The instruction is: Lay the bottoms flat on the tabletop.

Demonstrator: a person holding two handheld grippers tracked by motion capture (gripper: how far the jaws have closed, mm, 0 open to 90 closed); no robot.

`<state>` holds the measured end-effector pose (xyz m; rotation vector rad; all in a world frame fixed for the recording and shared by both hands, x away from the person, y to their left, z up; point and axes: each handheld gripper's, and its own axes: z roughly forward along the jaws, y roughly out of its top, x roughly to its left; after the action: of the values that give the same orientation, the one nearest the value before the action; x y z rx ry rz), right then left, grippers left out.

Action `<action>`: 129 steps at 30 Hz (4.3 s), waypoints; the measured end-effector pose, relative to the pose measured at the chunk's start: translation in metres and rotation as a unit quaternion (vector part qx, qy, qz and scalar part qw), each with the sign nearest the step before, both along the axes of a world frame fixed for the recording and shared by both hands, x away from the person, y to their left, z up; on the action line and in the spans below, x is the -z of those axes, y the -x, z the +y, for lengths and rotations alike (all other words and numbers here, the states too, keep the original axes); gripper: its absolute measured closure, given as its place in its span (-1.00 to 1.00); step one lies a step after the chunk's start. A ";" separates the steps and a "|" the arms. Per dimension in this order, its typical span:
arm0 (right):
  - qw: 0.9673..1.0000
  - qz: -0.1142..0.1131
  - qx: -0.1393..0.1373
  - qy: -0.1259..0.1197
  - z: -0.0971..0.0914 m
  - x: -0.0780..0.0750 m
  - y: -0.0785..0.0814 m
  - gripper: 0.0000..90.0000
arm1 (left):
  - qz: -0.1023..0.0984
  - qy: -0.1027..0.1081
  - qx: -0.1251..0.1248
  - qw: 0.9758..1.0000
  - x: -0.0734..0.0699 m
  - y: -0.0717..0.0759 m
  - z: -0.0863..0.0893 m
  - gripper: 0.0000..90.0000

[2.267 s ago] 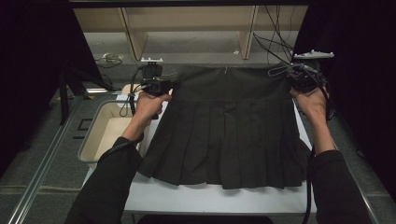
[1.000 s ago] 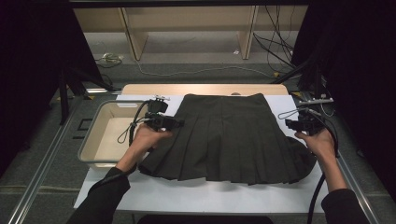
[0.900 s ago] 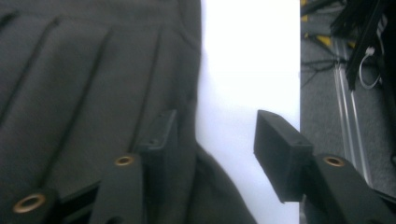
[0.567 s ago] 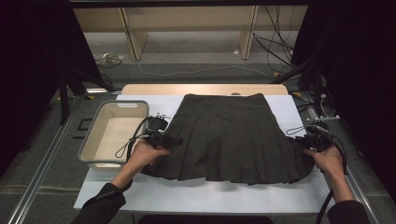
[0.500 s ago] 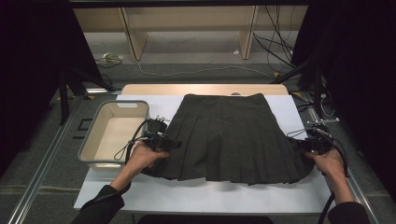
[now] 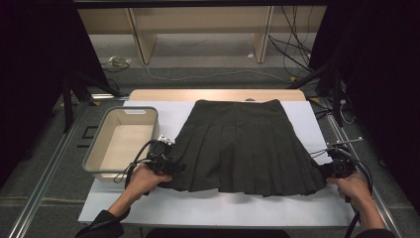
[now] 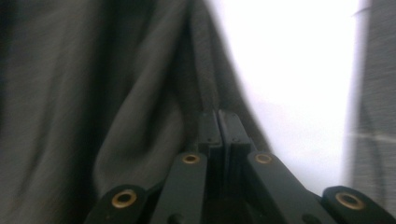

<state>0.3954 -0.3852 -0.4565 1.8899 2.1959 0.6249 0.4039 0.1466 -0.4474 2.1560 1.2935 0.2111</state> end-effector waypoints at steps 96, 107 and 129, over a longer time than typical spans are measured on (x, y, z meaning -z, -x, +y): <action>0.984 -0.137 -0.106 -0.036 0.111 -0.042 0.030 -0.11 | 0.060 0.055 0.104 0.991 0.014 0.048 -0.039 0.74; 0.980 -0.153 -0.119 -0.052 0.127 -0.047 0.026 -0.24 | 0.018 0.051 0.053 0.997 -0.007 0.045 -0.015 -0.09; 0.969 -0.158 -0.173 -0.078 0.207 -0.053 -0.013 -0.42 | 0.037 0.008 -0.035 0.999 0.005 0.036 -0.001 -0.56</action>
<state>0.4088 -0.1786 -0.4033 1.3524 2.3259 1.1015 0.3679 0.1460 -0.4527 2.1245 1.4085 0.1501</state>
